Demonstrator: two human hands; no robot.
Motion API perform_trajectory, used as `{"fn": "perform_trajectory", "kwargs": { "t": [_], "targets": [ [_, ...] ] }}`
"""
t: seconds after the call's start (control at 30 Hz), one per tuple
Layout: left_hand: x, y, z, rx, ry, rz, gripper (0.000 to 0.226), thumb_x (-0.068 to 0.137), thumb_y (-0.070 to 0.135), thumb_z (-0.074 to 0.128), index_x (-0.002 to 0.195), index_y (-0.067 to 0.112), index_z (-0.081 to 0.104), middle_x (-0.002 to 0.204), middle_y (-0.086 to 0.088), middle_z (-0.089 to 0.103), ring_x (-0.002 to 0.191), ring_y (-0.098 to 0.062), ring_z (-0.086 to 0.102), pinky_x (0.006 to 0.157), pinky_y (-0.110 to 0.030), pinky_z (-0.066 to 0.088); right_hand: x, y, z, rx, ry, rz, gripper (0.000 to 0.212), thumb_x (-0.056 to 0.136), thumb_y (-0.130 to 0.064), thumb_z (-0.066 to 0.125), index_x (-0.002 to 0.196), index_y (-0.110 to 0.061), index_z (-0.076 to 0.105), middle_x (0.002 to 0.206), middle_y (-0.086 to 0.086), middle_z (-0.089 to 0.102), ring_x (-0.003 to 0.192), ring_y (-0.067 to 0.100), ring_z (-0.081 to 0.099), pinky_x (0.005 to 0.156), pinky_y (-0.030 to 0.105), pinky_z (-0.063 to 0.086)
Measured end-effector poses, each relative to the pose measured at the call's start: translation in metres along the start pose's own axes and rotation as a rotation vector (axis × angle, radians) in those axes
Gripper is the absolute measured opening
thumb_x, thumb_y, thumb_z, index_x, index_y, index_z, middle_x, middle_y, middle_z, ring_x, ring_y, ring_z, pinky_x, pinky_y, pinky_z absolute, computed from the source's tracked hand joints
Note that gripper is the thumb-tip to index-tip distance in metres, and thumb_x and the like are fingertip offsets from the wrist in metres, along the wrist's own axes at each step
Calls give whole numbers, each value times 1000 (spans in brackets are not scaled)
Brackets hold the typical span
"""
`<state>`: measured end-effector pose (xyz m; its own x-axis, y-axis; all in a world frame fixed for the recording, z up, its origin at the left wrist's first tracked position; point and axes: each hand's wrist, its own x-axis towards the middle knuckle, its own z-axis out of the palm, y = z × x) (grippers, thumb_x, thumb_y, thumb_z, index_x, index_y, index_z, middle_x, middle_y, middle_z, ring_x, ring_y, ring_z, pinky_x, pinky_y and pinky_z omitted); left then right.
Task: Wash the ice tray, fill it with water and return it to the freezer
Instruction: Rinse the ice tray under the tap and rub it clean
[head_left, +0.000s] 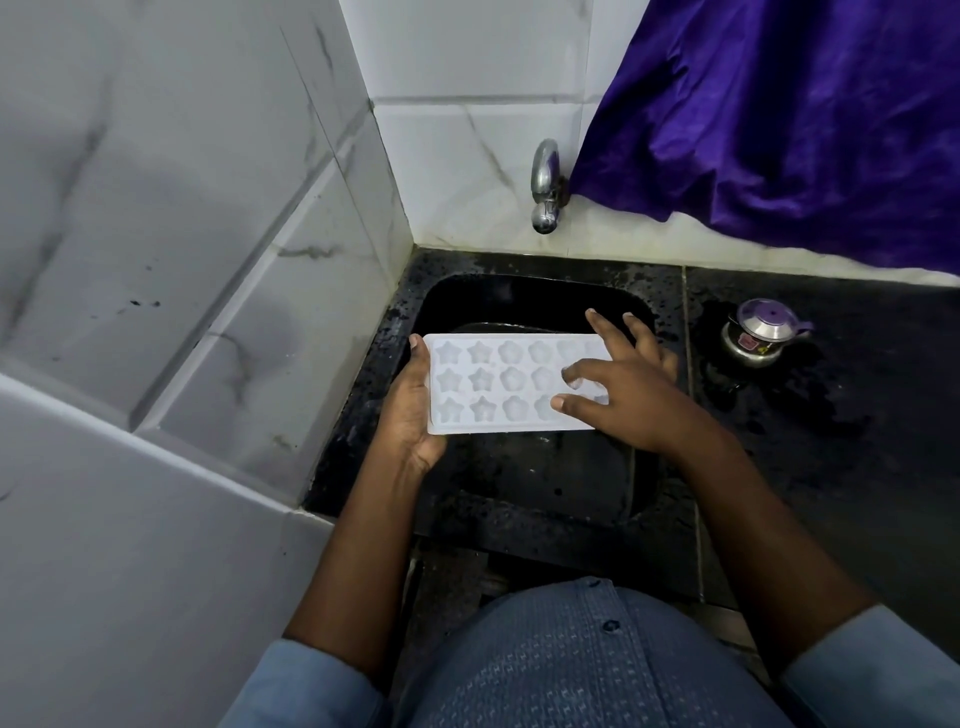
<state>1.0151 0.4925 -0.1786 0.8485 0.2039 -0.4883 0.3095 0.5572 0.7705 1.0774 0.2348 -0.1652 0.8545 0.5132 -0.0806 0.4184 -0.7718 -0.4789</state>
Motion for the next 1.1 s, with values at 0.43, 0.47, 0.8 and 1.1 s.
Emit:
{"fn": "perform_trajectory", "kwargs": {
  "t": [0.43,0.47,0.8,1.1],
  "targets": [
    [2,3,3,10,12,3,78,106,72,36,144,10,65,137,-19,73,124,-40,71,93,-53,60,0,4,-1,22,3,-9,42,89,-77,57,112,-44,69,175,-13,0,157,14,-18,118,47,-3],
    [3,3,3,8,12,3,78,106,71,36,145,10,65,137,-20,72,124,-40,71,93,-53,60,0,4,-1,27,14,-14,41,89,-77,57,111,-44,68,175,-13,0,157,14,-18,118,48,-2],
    [3,2,3,8,-18,5,80,105,73,34,146,11,63,138,-19,72,125,-40,70,93,-53,61,2,4,1,21,11,-15,44,88,-78,56,109,-42,68,175,-13,0,157,16,-17,117,49,0],
    [3,6,2,8,-13,19,73,108,70,32,135,13,69,132,-17,76,113,-34,77,83,-48,66,3,5,-2,0,51,11,63,83,-87,44,121,-44,69,174,-14,3,157,15,-16,118,48,-1]
  ]
}}
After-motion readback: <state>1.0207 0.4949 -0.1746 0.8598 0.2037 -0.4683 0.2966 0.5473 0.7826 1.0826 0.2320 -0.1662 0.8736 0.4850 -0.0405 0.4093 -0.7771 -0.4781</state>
